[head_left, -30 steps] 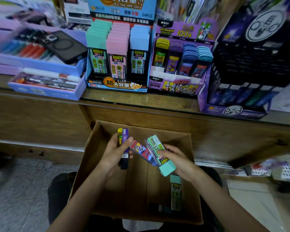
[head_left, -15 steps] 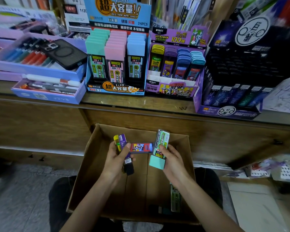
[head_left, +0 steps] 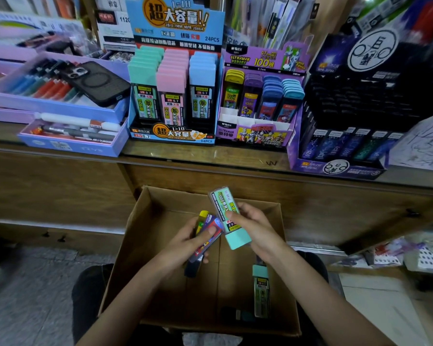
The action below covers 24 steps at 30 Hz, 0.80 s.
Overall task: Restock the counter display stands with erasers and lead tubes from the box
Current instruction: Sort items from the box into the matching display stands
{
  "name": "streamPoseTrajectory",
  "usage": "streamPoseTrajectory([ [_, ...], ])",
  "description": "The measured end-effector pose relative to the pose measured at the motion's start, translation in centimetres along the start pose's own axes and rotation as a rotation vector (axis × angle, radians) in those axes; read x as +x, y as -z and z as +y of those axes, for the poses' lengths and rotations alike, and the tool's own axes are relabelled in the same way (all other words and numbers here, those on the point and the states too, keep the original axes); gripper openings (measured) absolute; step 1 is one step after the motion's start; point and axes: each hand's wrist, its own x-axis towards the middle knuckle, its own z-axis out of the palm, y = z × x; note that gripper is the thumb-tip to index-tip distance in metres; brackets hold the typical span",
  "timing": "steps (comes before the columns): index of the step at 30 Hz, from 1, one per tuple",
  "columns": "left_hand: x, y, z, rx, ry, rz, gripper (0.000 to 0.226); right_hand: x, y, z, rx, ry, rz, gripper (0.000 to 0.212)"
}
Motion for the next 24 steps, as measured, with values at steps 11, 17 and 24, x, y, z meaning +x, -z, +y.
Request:
streamPoseTrajectory([
  [11, 0.5, -0.3, 0.1, -0.078, -0.123, 0.225, 0.029, -1.0, 1.3, -1.0, 0.144, 0.032, 0.102, 0.030],
  [17, 0.9, -1.5, 1.3, -0.154, -0.168, 0.283, 0.026, -2.1, 0.8, -1.7, 0.169, 0.050, 0.082, 0.021],
  [24, 1.2, -2.6, 2.4, -0.188, -0.211, 0.218, 0.052, -2.3, -0.5, -2.1, 0.194, 0.060, 0.025, 0.020],
])
